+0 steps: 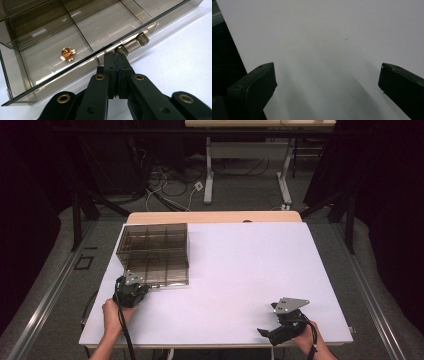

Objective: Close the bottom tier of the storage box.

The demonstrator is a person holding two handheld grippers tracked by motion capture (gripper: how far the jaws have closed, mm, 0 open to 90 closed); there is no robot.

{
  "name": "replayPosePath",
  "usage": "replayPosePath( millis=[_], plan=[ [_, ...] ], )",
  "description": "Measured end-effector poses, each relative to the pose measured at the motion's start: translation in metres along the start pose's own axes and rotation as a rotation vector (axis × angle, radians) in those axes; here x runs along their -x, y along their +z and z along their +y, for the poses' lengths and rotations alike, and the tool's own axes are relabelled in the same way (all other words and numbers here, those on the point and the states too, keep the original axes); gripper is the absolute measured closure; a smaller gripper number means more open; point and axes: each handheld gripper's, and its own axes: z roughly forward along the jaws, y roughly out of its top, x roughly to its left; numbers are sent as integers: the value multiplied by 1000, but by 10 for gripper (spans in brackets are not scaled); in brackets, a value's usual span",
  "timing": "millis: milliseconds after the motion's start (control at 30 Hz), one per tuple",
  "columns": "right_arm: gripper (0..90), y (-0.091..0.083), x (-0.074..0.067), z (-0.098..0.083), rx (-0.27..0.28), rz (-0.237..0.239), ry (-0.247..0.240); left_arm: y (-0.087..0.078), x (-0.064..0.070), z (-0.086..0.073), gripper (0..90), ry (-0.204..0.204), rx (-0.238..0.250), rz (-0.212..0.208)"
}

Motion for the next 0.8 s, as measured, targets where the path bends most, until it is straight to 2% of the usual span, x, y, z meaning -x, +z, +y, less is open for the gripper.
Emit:
replayPosePath(
  millis=[233,433,500,800],
  plan=[
    [9,0,0,0,-1,-2,0,4,1,1,891,3,17,11],
    [9,1,0,0,-2,0,1,6,-1,1,896,-12,23,10],
    [9,1,0,0,-6,5,1,7,-1,1,896,-15,40,26],
    [9,1,0,0,-4,5,8,9,-4,2,897,-31,60,49]
  ],
)
